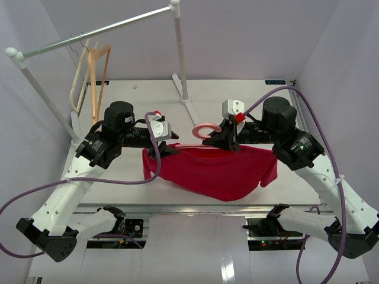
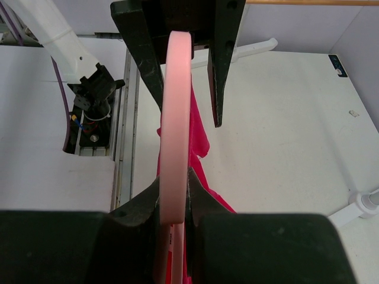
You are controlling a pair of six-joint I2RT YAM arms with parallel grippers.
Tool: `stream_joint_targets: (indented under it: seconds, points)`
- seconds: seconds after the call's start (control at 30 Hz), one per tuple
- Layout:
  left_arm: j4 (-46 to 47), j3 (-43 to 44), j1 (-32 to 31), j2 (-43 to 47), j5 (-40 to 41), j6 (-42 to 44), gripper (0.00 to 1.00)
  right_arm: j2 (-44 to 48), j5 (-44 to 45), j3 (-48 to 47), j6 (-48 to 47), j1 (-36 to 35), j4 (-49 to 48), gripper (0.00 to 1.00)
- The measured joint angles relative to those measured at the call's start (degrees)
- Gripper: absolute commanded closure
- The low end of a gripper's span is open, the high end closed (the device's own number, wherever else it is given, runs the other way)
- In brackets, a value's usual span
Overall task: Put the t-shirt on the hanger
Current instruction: Place the hanger at the clothesline.
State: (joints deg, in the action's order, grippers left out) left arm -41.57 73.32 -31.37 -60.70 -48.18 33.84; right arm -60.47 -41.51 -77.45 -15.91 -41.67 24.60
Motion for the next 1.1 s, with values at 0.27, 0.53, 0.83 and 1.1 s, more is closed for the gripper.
stream_joint_targets:
  seconds: [0.27,0.53,0.83,1.1]
  points:
    - [-0.71,-2.44,-1.44,-0.69,-1.63,0.94,0.84,0.66,-0.37,3.29,1.36,0.04,-3.93,0.92]
    - [-1.79,-2.21,-1.84,-4.22,-2.61,0.75,1.0,0.54,0.3,5.27,2.03,0.81,-4.42,0.91]
    - [1.78,-5.72,-2.01,1.7,-0.45,-2.61,1.0,0.76,2.49,5.27,4.0,0.16,-6.69,0.67]
    - [5.09,-6.95,-2.29,4.3,3.1,-8.52,1.0,2.94,9.09,5.27,6.28,0.01,-8.63,0.36]
